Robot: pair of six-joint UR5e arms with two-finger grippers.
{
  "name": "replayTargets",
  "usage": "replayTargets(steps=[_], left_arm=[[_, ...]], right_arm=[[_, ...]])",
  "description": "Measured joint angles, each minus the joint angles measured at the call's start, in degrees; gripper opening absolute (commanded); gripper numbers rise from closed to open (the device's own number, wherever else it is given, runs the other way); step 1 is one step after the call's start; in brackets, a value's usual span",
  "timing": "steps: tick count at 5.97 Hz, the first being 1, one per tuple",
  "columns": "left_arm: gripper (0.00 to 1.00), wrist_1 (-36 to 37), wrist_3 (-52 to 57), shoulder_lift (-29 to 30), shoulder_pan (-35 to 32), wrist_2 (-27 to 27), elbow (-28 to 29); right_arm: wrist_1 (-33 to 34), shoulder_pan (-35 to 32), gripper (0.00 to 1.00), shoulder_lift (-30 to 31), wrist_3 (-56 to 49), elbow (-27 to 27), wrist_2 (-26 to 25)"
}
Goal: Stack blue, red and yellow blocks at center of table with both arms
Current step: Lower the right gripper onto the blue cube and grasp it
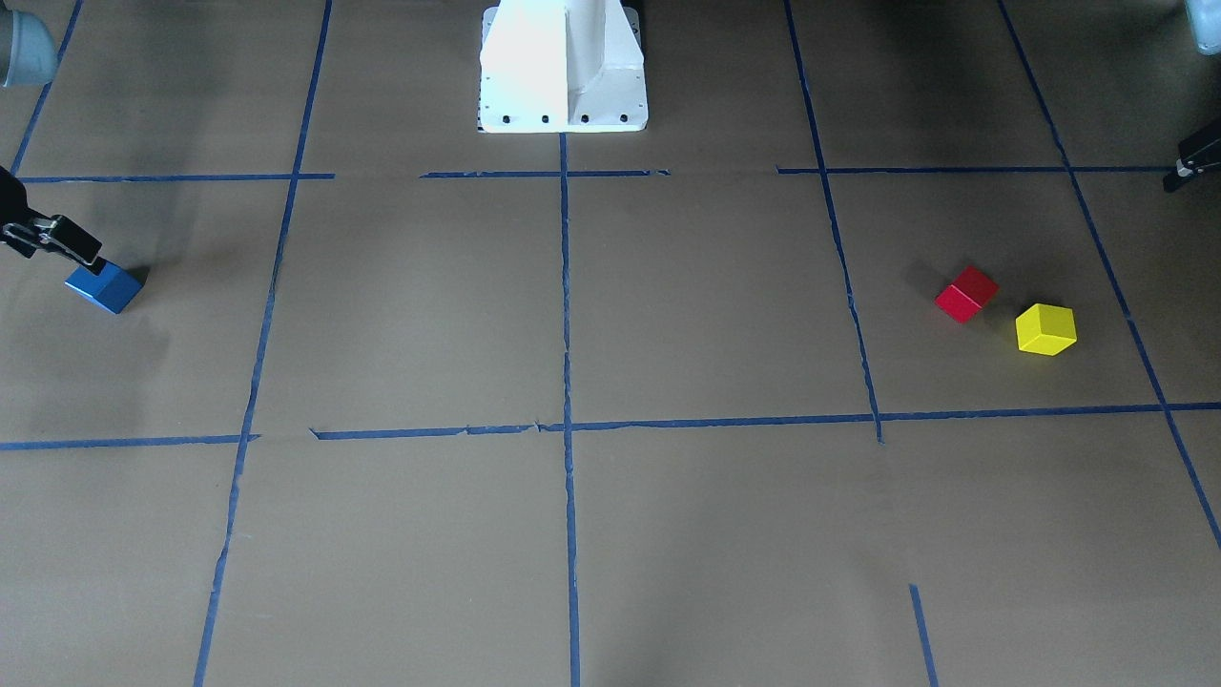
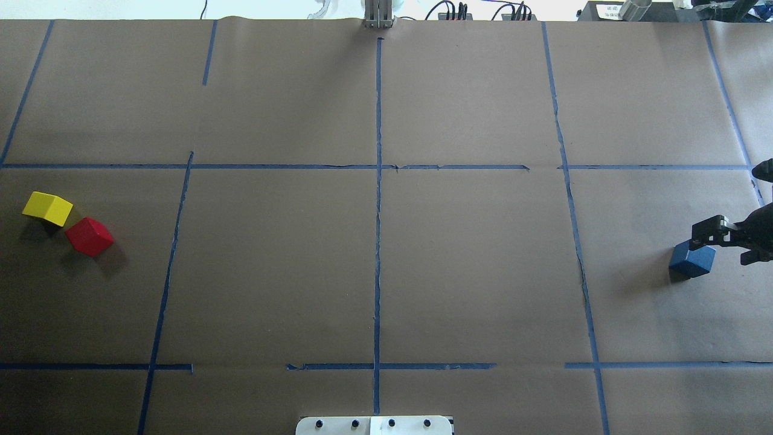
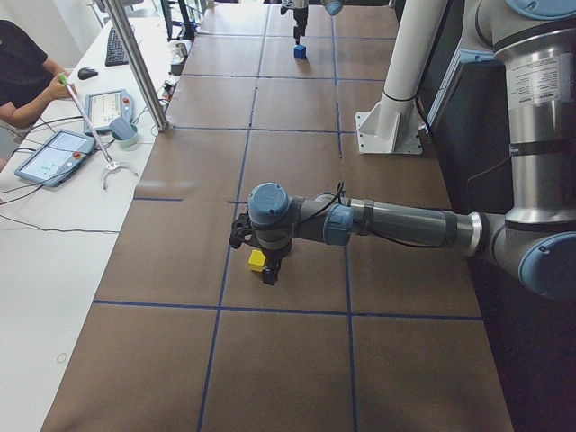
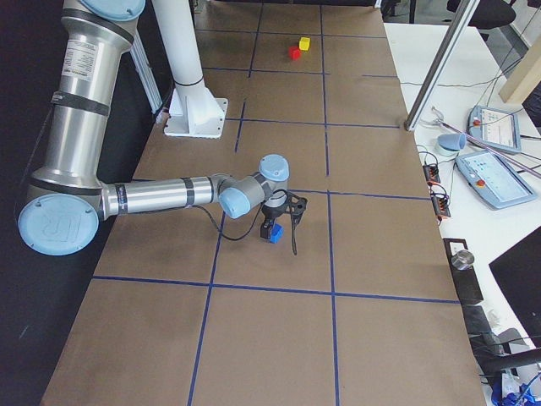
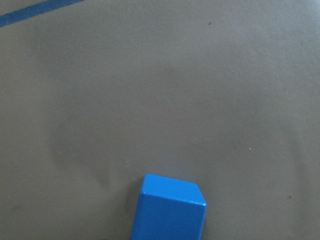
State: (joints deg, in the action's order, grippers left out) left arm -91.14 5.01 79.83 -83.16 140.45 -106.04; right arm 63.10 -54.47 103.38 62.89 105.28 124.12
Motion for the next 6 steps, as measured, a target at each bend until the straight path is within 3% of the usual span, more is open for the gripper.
replayTargets(steps=[2, 3, 4, 5, 6], left_arm=[[1.0, -0.03, 0.0, 0.01, -0.03, 0.0, 0.02], [1.0, -0.21, 0.0, 0.0, -0.05, 0.0, -0.02], [1.0, -0.65, -0.06, -0.02, -0.07, 0.0, -0.03], [1.0, -1.04, -0.13, -0.02, -0.07, 0.03, -0.04], [1.0, -1.18, -0.14, -0.02, -0.07, 0.04, -0.04]], right_arm=[[-1.91, 3.56, 0.95, -0.31, 3.03, -2.6, -2.07], [-2.05, 4.32, 0.72, -0.69, 3.22, -3.59, -2.33], [-2.09, 4.81, 0.23, -1.42, 3.42, -4.25, -2.49], [-2.1, 4.96, 0.05, -2.18, 4.12, -4.42, -2.57], [-2.08, 4.97, 0.0, -2.96, 4.91, -4.42, -2.58]])
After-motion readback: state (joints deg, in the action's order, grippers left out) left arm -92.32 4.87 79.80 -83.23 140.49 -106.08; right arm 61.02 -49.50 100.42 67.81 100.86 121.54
